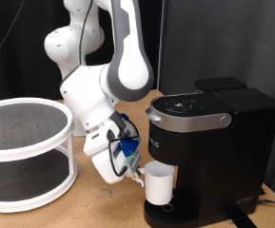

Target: Make a cup of coffee with the keurig machine

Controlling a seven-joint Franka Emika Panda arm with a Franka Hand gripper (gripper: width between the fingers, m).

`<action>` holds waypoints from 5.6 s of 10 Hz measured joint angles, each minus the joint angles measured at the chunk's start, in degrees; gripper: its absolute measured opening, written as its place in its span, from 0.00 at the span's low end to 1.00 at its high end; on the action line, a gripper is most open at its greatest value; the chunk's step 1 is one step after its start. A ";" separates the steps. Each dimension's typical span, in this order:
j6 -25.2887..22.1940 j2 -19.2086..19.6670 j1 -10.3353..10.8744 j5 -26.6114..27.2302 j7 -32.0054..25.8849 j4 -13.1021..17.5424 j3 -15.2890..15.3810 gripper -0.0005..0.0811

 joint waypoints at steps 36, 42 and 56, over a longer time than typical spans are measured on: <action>-7.53 -30.02 -9.64 -42.58 30.31 -5.57 -5.17 0.99; -15.59 -40.57 -13.05 -49.01 40.99 -1.82 -1.87 0.99; -33.43 -35.98 -14.24 -71.54 55.71 13.75 9.18 0.99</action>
